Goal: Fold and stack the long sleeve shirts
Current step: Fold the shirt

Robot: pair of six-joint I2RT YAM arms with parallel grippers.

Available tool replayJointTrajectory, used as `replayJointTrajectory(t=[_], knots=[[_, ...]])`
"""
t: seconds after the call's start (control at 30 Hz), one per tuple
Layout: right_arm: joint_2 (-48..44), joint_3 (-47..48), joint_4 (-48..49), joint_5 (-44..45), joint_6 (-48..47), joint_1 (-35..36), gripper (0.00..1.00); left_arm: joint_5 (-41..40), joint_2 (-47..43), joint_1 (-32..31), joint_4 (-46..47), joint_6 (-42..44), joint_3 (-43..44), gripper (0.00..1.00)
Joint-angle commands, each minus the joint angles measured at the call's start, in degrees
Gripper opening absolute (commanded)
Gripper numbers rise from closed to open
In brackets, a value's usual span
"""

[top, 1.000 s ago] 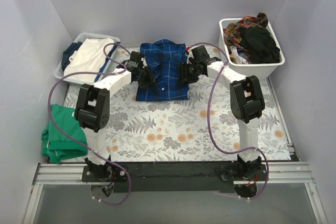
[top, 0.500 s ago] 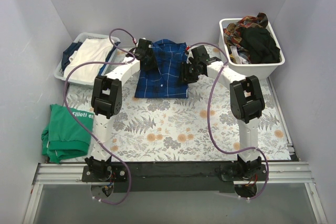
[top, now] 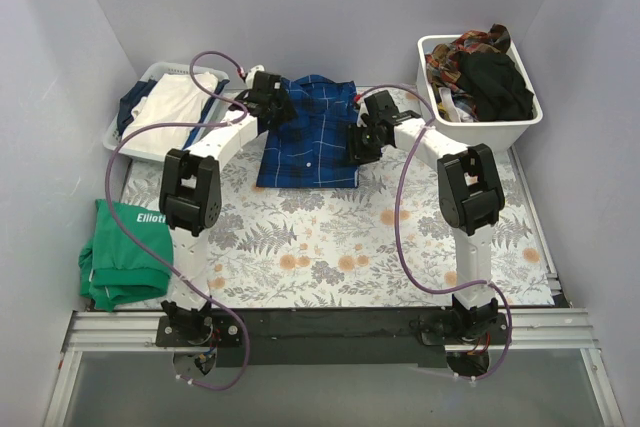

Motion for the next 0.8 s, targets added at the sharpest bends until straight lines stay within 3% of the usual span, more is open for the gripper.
replayJointTrajectory(t=[0.0, 0.17, 0.37, 0.67, 0.77], knots=[[-1.41, -4.70, -2.31, 3.31, -3.55, 0.84, 0.48, 1.50, -11.37, 0.65, 0.08, -0.33, -3.02, 0.66], [-5.01, -14.18, -1.78, 4.80, -4.43, 4.26, 0.48, 6.33, -15.41, 1.97, -5.62, -1.47, -3.73, 0.69], [-8.35, -18.51, -0.90, 4.81, -3.03, 11.10, 0.48, 10.03, -18.31, 2.41, -12.30, -0.95, -5.13, 0.70], [-8.27, -9.39, -1.16, -0.29, -0.66, 25.26, 0.48, 12.13, -27.01, 6.36, -19.97, -4.72, -16.11, 0.70], [-8.35, -5.86, -1.25, 0.85, 1.01, 27.12, 0.49, 12.67, -29.91, 8.03, -20.84, -4.55, -18.84, 0.70]])
